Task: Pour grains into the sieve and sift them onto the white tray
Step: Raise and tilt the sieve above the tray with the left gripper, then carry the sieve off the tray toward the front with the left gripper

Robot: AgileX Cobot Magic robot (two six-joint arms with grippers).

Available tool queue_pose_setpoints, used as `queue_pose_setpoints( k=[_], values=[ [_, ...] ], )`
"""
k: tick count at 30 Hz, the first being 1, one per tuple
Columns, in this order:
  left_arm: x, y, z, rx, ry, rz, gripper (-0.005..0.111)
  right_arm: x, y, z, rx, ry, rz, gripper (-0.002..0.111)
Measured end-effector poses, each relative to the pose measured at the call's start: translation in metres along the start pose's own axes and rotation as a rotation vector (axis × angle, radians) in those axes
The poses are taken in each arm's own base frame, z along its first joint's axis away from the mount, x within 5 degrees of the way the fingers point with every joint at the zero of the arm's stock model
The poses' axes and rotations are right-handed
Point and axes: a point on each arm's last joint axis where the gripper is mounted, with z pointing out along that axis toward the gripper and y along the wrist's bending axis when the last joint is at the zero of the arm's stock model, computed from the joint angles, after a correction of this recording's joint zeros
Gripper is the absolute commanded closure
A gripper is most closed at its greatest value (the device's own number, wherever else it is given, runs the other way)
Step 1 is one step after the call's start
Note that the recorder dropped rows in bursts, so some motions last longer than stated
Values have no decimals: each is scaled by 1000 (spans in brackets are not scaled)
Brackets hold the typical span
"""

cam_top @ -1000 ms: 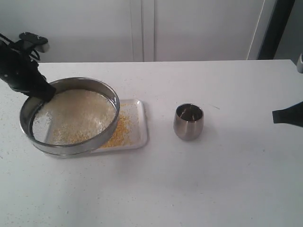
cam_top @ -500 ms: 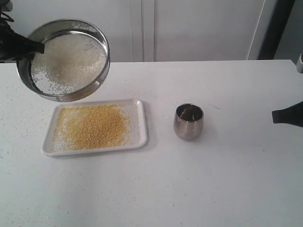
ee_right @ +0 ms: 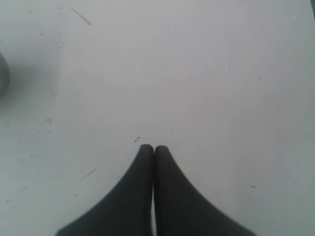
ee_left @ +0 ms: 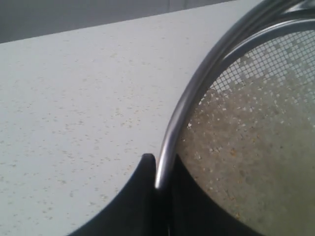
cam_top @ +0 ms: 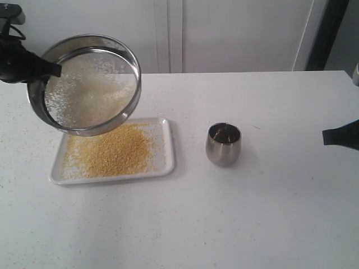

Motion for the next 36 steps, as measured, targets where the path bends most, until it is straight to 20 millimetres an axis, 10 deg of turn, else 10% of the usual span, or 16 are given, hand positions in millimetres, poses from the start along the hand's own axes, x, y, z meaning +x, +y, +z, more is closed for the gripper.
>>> queue_pose_setpoints(
  k=[13, 17, 24, 27, 36],
  values=[
    [16, 50, -3, -12, 303, -184, 107, 0, 0, 0, 0, 0, 0, 108],
    [25, 7, 10, 110, 447, -9, 107, 0, 0, 0, 0, 0, 0, 108],
    [28, 36, 11, 48, 411, -205, 107, 0, 0, 0, 0, 0, 0, 108],
    [31, -4, 19, 75, 475, -23, 107, 0, 0, 0, 0, 0, 0, 108],
    [36, -27, 4, 76, 512, 54, 107, 0, 0, 0, 0, 1, 0, 108]
  ],
)
